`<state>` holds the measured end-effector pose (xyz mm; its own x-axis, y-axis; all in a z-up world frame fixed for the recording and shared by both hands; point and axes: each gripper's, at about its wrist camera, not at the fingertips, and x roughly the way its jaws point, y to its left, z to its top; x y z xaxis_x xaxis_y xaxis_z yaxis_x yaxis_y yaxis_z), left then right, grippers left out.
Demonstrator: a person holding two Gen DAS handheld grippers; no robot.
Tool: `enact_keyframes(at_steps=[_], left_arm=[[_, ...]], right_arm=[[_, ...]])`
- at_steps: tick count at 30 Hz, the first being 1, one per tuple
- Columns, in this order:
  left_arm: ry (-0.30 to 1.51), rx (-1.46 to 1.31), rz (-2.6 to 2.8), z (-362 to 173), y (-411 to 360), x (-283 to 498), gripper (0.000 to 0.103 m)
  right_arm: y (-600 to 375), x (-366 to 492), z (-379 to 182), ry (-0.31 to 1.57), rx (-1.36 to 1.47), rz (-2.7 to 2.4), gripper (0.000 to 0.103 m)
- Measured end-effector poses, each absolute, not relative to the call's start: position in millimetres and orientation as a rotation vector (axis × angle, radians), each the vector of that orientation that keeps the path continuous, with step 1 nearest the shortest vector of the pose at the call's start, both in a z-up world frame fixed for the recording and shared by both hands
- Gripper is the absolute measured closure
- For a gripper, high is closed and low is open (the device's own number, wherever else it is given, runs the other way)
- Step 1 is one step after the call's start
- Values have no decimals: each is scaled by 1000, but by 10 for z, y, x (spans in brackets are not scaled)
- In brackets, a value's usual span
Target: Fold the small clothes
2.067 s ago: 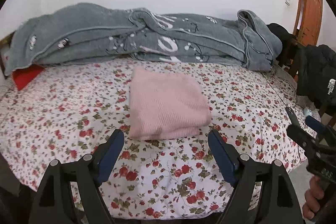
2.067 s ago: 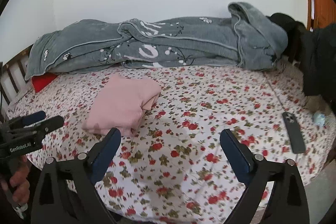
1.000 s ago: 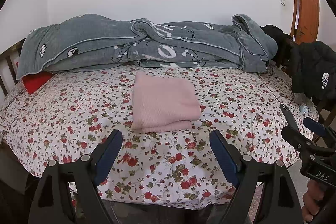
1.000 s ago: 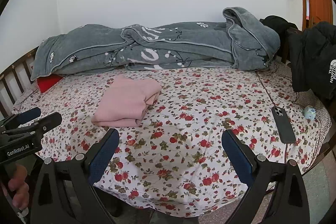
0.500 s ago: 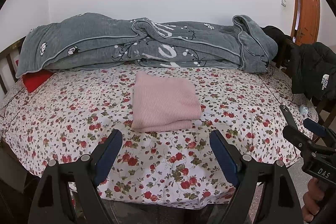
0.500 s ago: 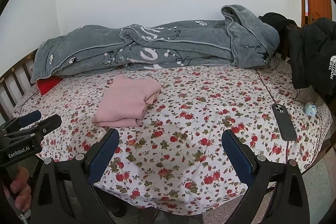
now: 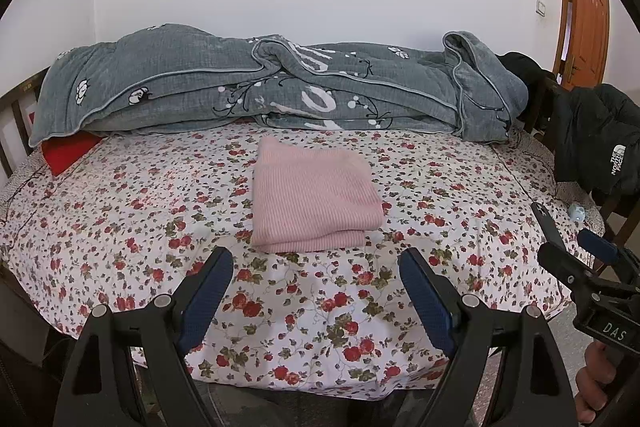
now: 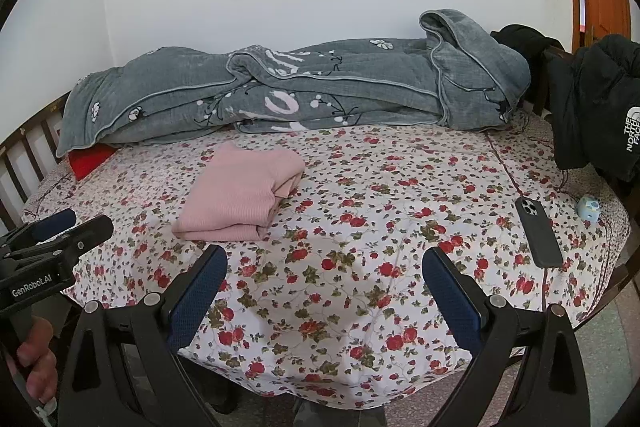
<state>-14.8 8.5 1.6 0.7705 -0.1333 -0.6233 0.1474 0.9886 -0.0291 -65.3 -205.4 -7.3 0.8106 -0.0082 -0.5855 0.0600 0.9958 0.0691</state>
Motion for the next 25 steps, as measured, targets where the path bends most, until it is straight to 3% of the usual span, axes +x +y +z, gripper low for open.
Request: enact_keyframes(at_steps=[25], left_arm=[[668, 18, -145, 33, 68, -104, 18]], right_arm=[[-2058, -648, -70, 623, 85, -38, 6]])
